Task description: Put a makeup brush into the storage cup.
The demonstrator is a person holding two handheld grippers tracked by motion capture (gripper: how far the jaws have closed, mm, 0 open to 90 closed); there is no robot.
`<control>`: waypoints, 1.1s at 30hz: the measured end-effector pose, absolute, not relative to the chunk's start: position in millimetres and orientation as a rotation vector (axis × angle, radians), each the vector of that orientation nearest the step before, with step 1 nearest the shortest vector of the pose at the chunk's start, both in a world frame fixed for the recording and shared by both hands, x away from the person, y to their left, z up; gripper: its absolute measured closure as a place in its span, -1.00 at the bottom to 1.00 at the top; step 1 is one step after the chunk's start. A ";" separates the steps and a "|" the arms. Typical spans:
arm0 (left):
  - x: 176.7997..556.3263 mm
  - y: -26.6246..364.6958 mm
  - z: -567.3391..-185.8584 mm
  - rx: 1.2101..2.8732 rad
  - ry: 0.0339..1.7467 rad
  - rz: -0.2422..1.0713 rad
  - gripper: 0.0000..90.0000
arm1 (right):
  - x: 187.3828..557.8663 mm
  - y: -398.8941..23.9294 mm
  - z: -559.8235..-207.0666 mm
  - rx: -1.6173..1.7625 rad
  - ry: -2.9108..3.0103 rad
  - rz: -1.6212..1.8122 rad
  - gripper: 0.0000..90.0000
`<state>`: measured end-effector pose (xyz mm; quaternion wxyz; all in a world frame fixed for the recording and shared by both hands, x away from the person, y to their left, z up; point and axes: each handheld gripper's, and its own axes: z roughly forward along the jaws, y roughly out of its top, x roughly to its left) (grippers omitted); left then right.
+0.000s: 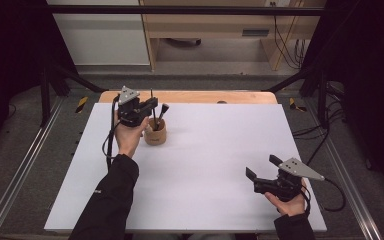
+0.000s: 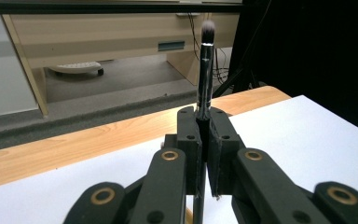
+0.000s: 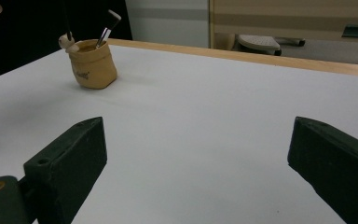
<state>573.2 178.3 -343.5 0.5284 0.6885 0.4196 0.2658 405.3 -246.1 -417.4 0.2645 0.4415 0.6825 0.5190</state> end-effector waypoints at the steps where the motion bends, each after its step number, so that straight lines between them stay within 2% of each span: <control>1: 574.1 178.1 -343.5 1.644 1.001 0.638 0.88 | 405.3 -246.0 -417.4 1.195 1.843 1.405 -0.89; 33: 589.1 177.7 -371.9 1.697 1.023 0.672 0.88 | 404.1 -244.8 -415.9 1.181 1.846 1.408 -0.88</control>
